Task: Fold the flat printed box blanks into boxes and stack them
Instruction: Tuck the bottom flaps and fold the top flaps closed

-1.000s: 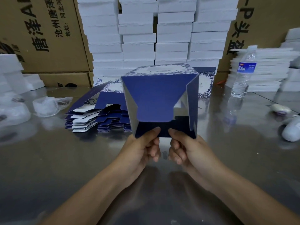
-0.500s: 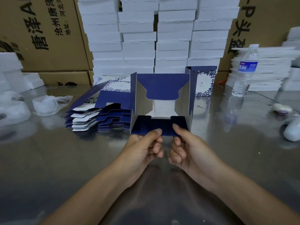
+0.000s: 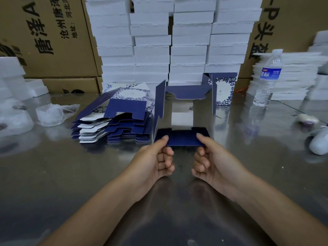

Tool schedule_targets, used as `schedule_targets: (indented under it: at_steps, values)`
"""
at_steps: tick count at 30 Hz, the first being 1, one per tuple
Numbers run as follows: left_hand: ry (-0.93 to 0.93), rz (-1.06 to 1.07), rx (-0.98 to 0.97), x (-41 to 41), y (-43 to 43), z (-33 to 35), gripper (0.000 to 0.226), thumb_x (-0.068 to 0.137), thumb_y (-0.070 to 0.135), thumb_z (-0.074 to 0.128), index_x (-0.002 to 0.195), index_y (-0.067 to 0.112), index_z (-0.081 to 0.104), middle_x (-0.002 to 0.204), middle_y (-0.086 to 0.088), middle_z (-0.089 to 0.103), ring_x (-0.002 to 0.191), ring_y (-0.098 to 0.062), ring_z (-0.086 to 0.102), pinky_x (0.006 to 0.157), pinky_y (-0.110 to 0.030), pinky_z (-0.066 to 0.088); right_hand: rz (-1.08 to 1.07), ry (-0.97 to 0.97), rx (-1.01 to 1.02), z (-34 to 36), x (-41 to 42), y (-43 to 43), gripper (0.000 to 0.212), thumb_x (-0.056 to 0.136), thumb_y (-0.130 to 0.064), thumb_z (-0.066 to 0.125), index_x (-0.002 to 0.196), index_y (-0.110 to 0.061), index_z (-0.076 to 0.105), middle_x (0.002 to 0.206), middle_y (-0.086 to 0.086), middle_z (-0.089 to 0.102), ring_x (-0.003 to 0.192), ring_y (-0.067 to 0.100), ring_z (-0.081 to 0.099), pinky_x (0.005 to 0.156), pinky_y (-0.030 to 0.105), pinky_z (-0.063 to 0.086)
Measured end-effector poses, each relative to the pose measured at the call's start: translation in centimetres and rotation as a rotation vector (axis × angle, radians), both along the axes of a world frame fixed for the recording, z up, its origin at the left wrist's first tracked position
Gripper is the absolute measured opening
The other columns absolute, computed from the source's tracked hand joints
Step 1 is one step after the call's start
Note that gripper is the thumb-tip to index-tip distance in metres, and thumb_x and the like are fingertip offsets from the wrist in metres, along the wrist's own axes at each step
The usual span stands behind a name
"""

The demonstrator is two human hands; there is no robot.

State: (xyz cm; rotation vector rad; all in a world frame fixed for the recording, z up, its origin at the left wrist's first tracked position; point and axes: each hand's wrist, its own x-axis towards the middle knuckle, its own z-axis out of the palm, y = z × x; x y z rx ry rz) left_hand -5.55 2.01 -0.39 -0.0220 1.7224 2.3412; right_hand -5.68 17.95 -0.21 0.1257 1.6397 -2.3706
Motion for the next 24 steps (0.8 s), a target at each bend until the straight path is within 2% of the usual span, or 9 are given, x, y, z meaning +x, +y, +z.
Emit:
schedule_targets:
  at_steps: [3,6,8,10,13,17,19,21,24]
  values:
    - [-0.020,0.033,-0.081,-0.2,-0.4,0.2,0.043,0.093,0.039,0.051,0.060,0.013,0.054,0.045,-0.002,0.046,0.042,-0.014,0.051,0.043,-0.021,0.044,-0.095,0.002,0.120,0.2,-0.4,0.4,0.049,0.083,-0.049,0.061,0.046,-0.019,0.045,0.038,-0.001,0.035,0.034,0.013,0.040,0.046,0.025,0.047]
    - [-0.016,0.153,-0.321,-0.5,-0.8,0.1,0.038,0.093,0.036,0.056,0.064,0.011,0.055,0.043,0.000,0.048,0.039,-0.012,0.051,0.038,-0.020,0.039,-0.293,0.224,0.570,-0.6,-0.9,1.1,0.041,0.083,-0.050,0.060,0.067,-0.016,0.045,0.043,0.000,0.051,0.040,0.018,0.053,0.058,0.036,0.052]
    - [0.078,0.260,-0.582,-0.6,-1.2,-0.4,0.034,0.093,0.034,0.056,0.066,0.012,0.055,0.040,0.005,0.050,0.040,-0.010,0.052,0.041,-0.020,0.038,-0.421,0.433,0.901,-1.3,-1.0,1.5,0.035,0.081,-0.048,0.061,0.083,-0.020,0.039,0.063,-0.003,0.057,0.058,0.020,0.059,0.066,0.040,0.050]
    - [0.242,0.365,-0.850,-0.6,-1.7,-0.9,0.030,0.091,0.034,0.058,0.068,0.016,0.054,0.049,0.007,0.055,0.054,-0.013,0.056,0.053,-0.025,0.039,-0.458,0.582,1.058,-1.9,-1.1,1.8,0.041,0.080,-0.044,0.063,0.103,-0.027,0.033,0.086,-0.009,0.052,0.075,0.019,0.059,0.069,0.039,0.048]
    - [0.427,0.443,-1.026,-0.5,-2.0,-1.1,0.013,0.087,0.032,0.062,0.088,0.024,0.051,0.085,0.010,0.061,0.082,-0.012,0.058,0.069,-0.030,0.043,-0.418,0.758,1.024,-2.2,-1.5,2.2,0.068,0.079,-0.033,0.069,0.129,-0.041,0.023,0.115,-0.012,0.044,0.092,0.008,0.055,0.073,0.027,0.045]
    - [0.617,0.401,-0.716,-0.6,-1.7,-0.6,0.057,0.086,0.017,0.067,0.130,0.034,0.034,0.115,0.021,0.051,0.102,0.005,0.054,0.081,-0.021,0.046,-0.247,0.911,0.869,-1.9,-1.5,2.2,0.092,0.072,-0.039,0.076,0.137,-0.052,0.012,0.138,-0.023,0.035,0.118,-0.007,0.041,0.081,0.002,0.036]
    - [0.686,0.368,-0.591,-0.4,-1.5,-0.5,0.073,0.087,0.011,0.065,0.136,0.044,0.023,0.126,0.022,0.046,0.113,0.008,0.049,0.092,-0.027,0.047,-0.152,0.925,0.776,-1.7,-1.4,2.0,0.099,0.067,-0.047,0.078,0.138,-0.054,0.010,0.140,-0.033,0.030,0.125,-0.015,0.033,0.086,-0.005,0.029]
    - [0.759,0.340,-0.564,-0.2,-1.4,-0.5,0.080,0.089,0.011,0.064,0.135,0.055,0.014,0.133,0.025,0.043,0.123,0.008,0.042,0.100,-0.034,0.045,-0.084,0.923,0.726,-1.6,-1.3,1.9,0.104,0.063,-0.055,0.077,0.141,-0.051,0.008,0.140,-0.038,0.028,0.129,-0.015,0.029,0.090,-0.005,0.027]
    - [0.819,0.276,-0.575,-0.2,-1.3,-0.5,0.080,0.086,0.029,0.067,0.129,0.068,0.011,0.124,0.047,0.040,0.125,0.011,0.040,0.102,-0.031,0.042,-0.034,0.939,0.679,-1.4,-1.2,1.8,0.102,0.062,-0.074,0.066,0.142,-0.048,0.009,0.141,-0.037,0.027,0.132,-0.010,0.029,0.096,-0.001,0.027]
